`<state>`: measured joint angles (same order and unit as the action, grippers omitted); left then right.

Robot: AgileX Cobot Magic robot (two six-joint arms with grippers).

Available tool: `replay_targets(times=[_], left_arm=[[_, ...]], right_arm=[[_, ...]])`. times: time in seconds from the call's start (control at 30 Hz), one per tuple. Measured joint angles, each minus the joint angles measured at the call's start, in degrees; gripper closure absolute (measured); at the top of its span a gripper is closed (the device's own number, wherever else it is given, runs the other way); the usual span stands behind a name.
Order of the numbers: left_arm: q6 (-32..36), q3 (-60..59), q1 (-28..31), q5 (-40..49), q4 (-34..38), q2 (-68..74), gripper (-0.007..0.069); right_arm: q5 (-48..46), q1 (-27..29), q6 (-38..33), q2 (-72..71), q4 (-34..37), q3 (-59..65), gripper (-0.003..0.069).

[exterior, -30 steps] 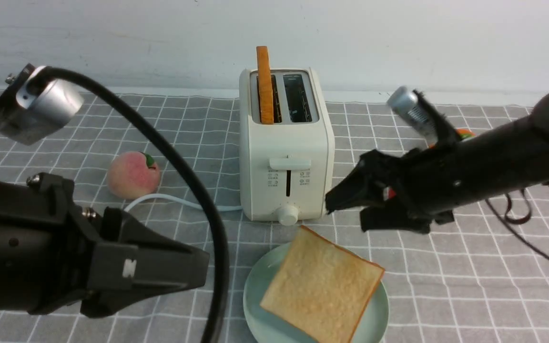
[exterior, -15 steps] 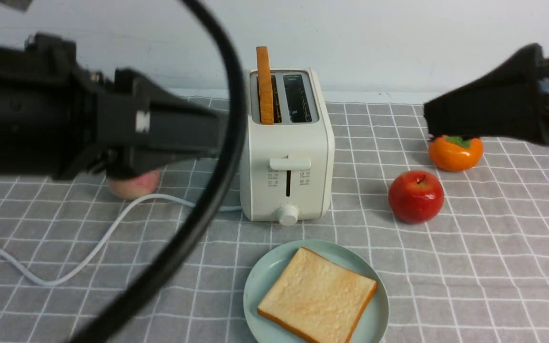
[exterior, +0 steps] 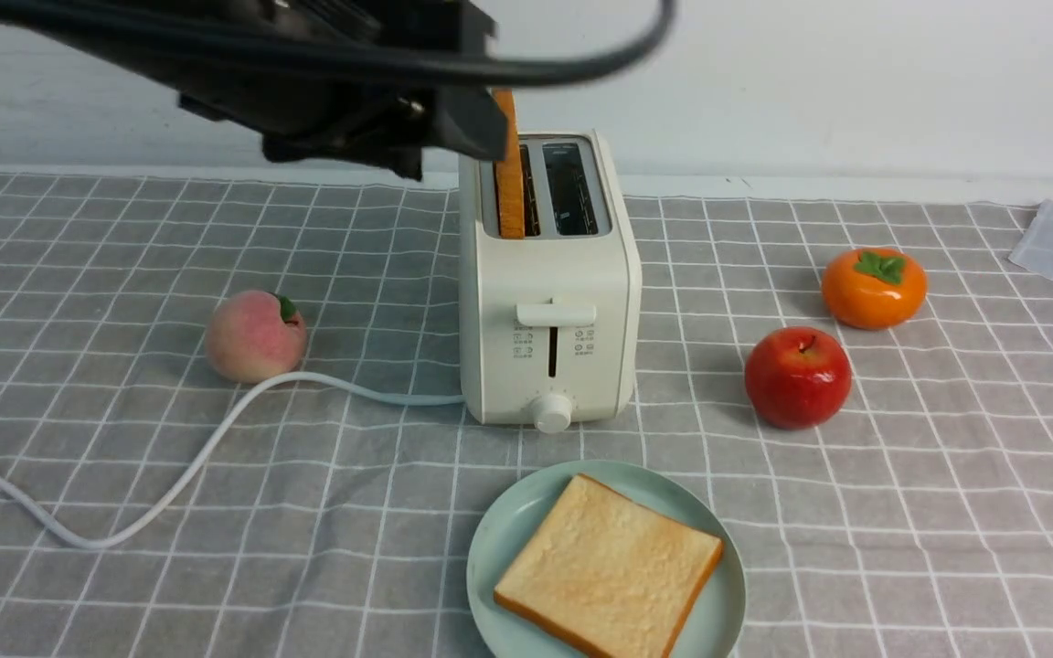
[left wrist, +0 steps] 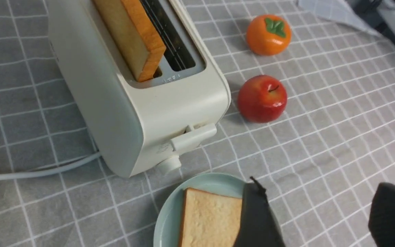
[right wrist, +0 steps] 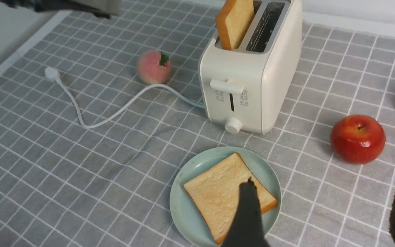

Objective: Take toasted bread from bread machine on grey coffee table place on plate.
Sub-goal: 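Reach for a toast slice standing in the toaster with the left gripper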

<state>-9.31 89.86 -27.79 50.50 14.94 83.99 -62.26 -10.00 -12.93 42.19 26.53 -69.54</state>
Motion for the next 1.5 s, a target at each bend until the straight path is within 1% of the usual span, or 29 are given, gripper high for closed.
replay_targets(times=[0.07,0.13,0.17,0.2,0.3,0.37,0.4,0.43,0.5,0.57,0.7,0.77,0.83,0.87,0.93,1.03,1.2,1.23,1.37,1.4,1.5], left_arm=[[-8.02,2.16,-4.12,0.39,-11.1,4.65,0.0151],[-14.13,3.87,-5.78,0.33,-18.38,7.68,0.0141],[-15.48,4.32,-6.19,0.26,-20.03,8.34,0.014],[-20.06,6.15,-6.68,-0.1,-24.78,10.6,0.0137],[-26.64,11.48,-6.79,-1.5,-29.97,15.87,0.0137],[-27.51,14.01,-6.73,-1.78,-30.77,18.14,0.0137],[-28.01,17.74,-6.73,-1.77,-31.23,21.42,0.0137],[-28.08,18.23,-6.68,-1.77,-31.23,21.84,0.0137],[-28.34,24.98,-6.62,-1.04,-31.56,27.7,0.0137],[-28.41,27.6,-6.62,-0.48,-32.27,30.21,0.0137],[-28.54,29.72,-6.62,0.04,-35.41,33.32,0.0137],[-29.21,29.96,-6.62,1.18,-39.77,34.71,0.0137],[-31.5,29.96,-6.52,1.54,-42.24,35.06,0.0137],[-31.79,29.96,-6.52,1.54,-42.24,35.11,0.0137],[-35.65,30.14,-6.27,1.09,-44.3,35.12,0.014],[-37.43,30.12,-6.2,0.61,-44.92,35.19,0.0151],[-38.61,30.12,-6.2,0.01,-44.12,36.11,0.0218],[-38.61,30.12,-6.2,0.01,-44.01,36.22,0.0221],[-38.63,30.12,-6.2,-0.1,-42.13,36.83,0.0293],[-38.63,30.12,-6.2,-0.1,-42.12,36.83,0.0298],[-37.77,30.12,-6.2,-0.12,-41.94,36.09,0.0414]], right_arm=[[0.57,0.0,0.42,-1.74,0.98,3.6,0.0143],[1.21,0.0,0.42,-2.77,1.24,7.0,0.0143],[1.34,0.0,0.42,-3.0,1.24,7.37,0.0143],[2.69,0.0,0.42,-3.78,0.36,9.99,0.0143],[6.4,0.0,0.42,-4.41,-1.91,12.48,0.0143],[7.65,0.0,0.2,-4.41,-2.07,12.68,0.0143],[8.8,0.0,-1.19,-4.41,-2.01,12.79,0.0143],[8.81,0.0,-1.37,-4.41,-1.98,12.79,0.0143],[8.98,0.0,-3.78,-4.41,-1.7,12.87,0.0143],[8.98,0.0,-4.41,-4.41,-1.7,12.94,0.0143],[8.78,-0.91,-4.59,-4.48,-1.7,12.94,0.0143],[8.73,-2.77,-4.69,-4.48,-1.75,12.94,0.0143],[8.73,-4.0,-4.76,-4.48,-1.8,12.94,0.0143],[8.73,-4.08,-4.76,-4.48,-1.8,12.94,0.0143],[8.68,-4.52,-4.81,-4.48,-1.86,12.94,0.0143],[8.68,-4.52,-4.81,-4.48,-1.93,12.94,0.0143],[8.6,-4.52,-4.94,-4.48,-1.93,12.94,0.0143],[8.6,-4.52,-4.94,-4.48,-1.93,12.94,0.0143],[8.6,-4.52,-4.94,-4.48,-1.93,12.97,0.0144],[8.6,-4.52,-4.94,-4.48,-1.93,12.97,0.0144],[8.56,-4.52,-4.94,-4.48,-1.97,12.97,0.0144]])
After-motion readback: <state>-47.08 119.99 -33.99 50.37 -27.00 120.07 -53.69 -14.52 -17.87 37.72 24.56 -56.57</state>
